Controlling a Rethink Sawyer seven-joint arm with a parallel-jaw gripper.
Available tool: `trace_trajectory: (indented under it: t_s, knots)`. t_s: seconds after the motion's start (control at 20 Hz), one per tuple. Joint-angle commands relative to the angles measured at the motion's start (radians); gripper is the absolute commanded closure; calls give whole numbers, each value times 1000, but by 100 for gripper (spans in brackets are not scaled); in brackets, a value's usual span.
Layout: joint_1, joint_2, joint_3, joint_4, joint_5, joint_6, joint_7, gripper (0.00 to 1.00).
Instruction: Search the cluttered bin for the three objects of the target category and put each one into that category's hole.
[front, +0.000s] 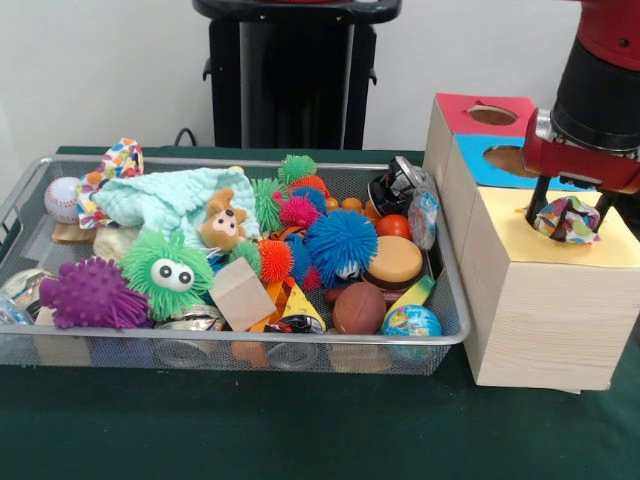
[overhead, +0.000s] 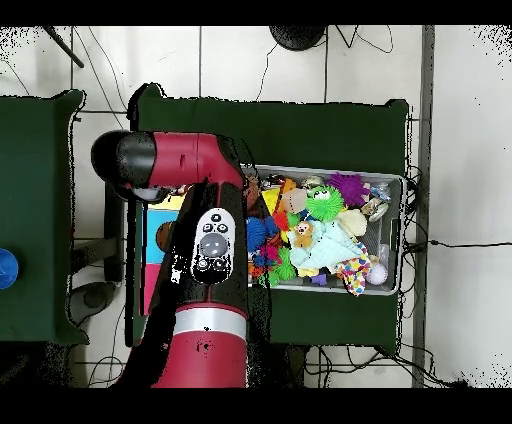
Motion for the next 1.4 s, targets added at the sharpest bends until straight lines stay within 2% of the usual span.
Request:
trace_trajectory:
  t_s: [0.05,0.2,0.3,0.55,0.7,0.8,0.9,1.1,1.3,1.4]
  knots:
    - [-19,-91,-13,-42,-2,327,161,0]
    - [-25,-88,-8,-27,0,293,153,0]
    - [-18,-102,-9,15,3,262,154,0]
    - [-14,-107,-6,27,7,256,156,0]
    - [-16,-101,-1,48,10,220,154,0]
    - [-4,-107,-17,34,-2,252,163,0]
    - [-19,-113,9,49,23,216,156,0]
    - [-50,-106,49,121,57,94,133,0]
    - [-140,-84,183,286,141,-135,36,0]
    - [-188,-72,241,332,163,-208,-10,0]
